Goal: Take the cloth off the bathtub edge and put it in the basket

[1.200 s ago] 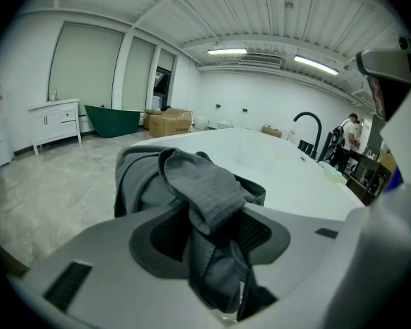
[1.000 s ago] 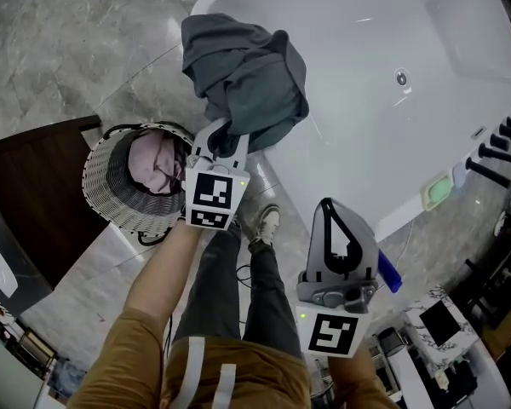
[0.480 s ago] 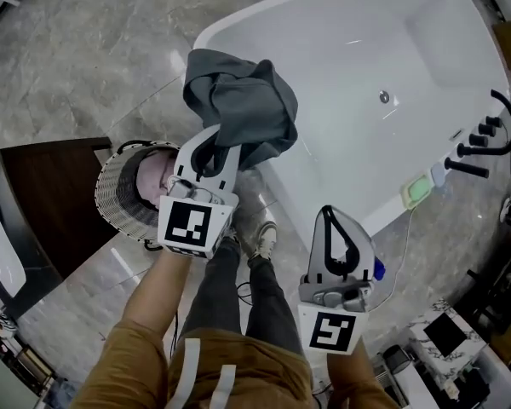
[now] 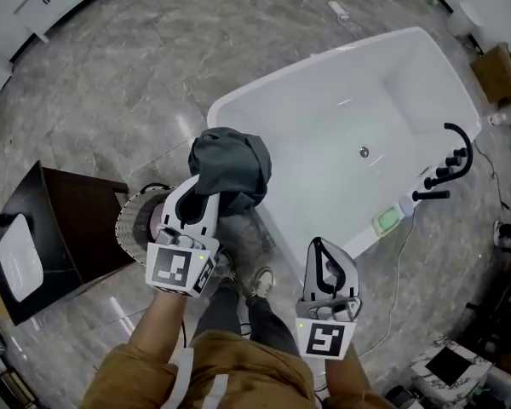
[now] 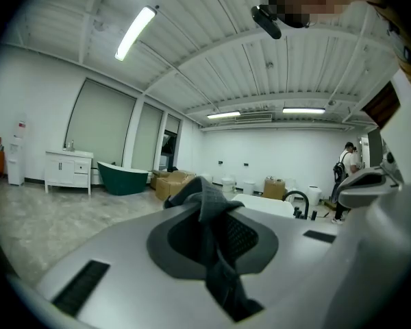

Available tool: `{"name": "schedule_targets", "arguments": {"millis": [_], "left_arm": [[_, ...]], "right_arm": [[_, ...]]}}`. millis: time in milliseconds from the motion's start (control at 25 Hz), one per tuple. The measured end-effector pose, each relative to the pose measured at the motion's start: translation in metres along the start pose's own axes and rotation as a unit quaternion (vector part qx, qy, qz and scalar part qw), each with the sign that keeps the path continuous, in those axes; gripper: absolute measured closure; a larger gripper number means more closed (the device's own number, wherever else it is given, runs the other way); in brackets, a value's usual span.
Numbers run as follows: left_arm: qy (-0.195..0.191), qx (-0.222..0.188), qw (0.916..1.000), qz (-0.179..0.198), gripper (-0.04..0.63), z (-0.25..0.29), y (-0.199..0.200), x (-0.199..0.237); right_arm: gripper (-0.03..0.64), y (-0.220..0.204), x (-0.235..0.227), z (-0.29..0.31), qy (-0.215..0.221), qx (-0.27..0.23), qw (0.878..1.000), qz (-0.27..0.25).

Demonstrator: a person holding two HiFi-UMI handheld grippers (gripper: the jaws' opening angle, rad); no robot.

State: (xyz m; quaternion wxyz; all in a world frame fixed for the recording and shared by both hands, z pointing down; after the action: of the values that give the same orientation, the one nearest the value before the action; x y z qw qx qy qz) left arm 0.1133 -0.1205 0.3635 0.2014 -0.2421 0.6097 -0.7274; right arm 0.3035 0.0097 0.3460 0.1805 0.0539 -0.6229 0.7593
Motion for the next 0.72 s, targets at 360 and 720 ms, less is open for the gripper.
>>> {"name": "schedule_targets", "arguments": {"millis": [360, 720], "left_arm": [[0.007, -0.034, 0.9983, 0.046, 0.565, -0.051, 0.088, -0.032], [0.039, -0.084, 0.9938, 0.061, 0.566, -0.117, 0.144, -0.038]], "right_arm": [[0.612, 0.043, -0.022, -0.046, 0.000, -0.025, 1.000, -0.013], [0.612, 0.073, -0.006, -0.072, 0.029, -0.055, 0.997, -0.045]]}}
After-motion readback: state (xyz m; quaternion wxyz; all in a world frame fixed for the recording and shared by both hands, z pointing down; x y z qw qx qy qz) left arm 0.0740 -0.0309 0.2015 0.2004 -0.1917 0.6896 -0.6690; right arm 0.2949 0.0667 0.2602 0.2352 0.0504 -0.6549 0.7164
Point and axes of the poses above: the fingertips, and each gripper's own axes: z forward along the fingers, x to its left, y out of its top, the point moved 5 cm from there along -z, backward along the fingers, and after that the axes turned 3 degrees about -y, right-handed, at the moved point
